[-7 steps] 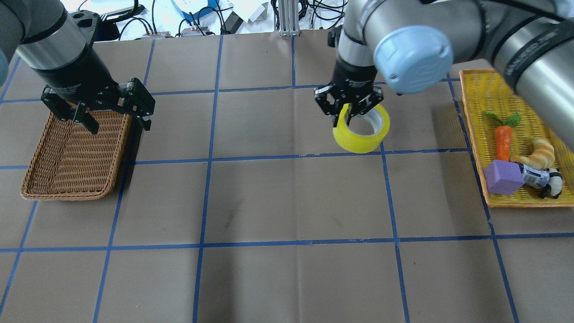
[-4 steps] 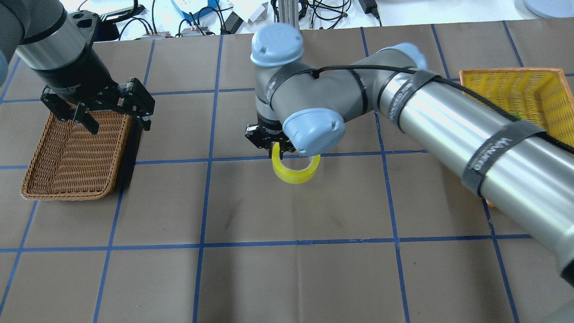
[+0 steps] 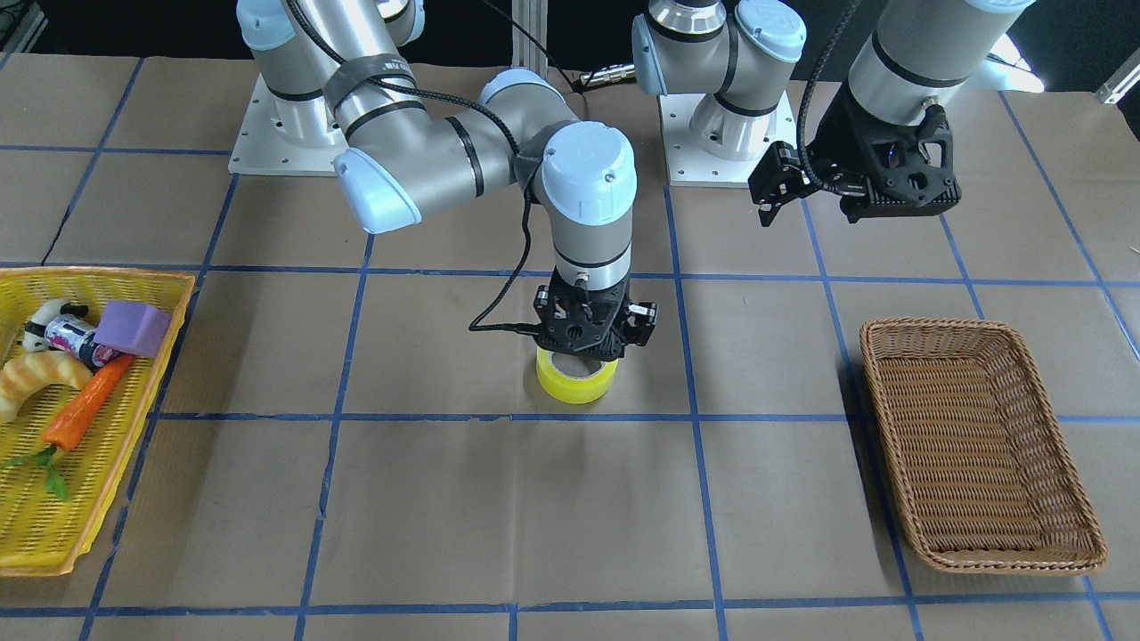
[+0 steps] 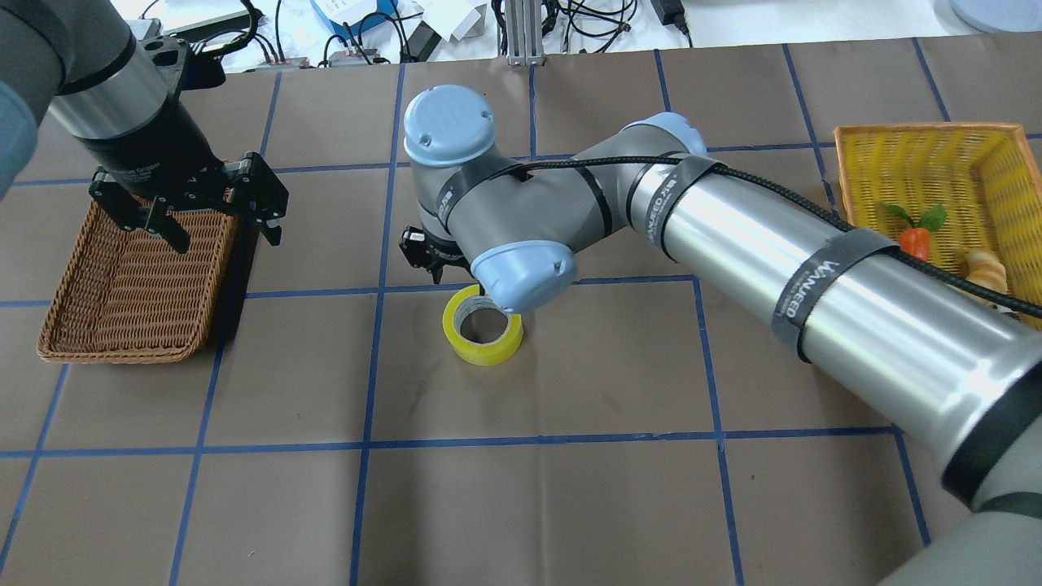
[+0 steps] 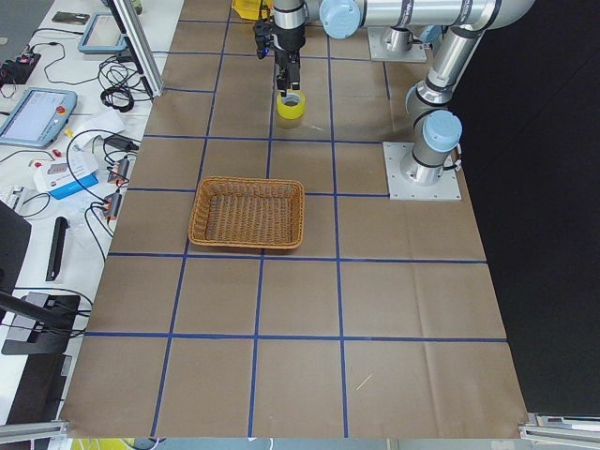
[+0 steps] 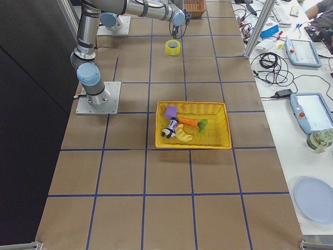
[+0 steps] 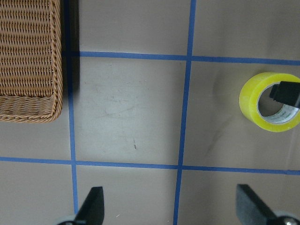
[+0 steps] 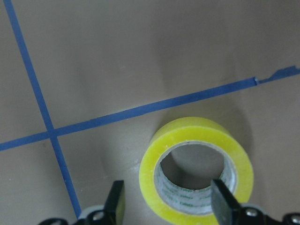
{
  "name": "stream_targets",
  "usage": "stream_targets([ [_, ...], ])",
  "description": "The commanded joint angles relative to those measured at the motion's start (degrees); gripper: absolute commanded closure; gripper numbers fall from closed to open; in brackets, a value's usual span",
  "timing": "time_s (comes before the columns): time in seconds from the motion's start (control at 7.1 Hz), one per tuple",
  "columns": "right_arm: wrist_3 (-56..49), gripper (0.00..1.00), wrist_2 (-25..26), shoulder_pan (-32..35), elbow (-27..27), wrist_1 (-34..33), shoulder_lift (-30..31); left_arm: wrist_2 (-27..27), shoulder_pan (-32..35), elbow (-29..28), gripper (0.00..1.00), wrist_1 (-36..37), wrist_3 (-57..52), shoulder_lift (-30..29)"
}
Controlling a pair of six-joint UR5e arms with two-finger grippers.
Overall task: Transfer tape with both arms
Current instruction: 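Open the right gripper and withdraw it while the left gripper reaches toward the tape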
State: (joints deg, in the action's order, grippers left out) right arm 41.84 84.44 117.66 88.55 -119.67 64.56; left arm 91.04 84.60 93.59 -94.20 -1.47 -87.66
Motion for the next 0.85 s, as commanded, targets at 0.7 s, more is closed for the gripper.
stream_targets([
  [0.7,-38.8,0.00,1.0,-26.7,-1.2,20.8,18.8,-6.6,15.4,22.1,0.01,47.3,32.8,-17.4],
])
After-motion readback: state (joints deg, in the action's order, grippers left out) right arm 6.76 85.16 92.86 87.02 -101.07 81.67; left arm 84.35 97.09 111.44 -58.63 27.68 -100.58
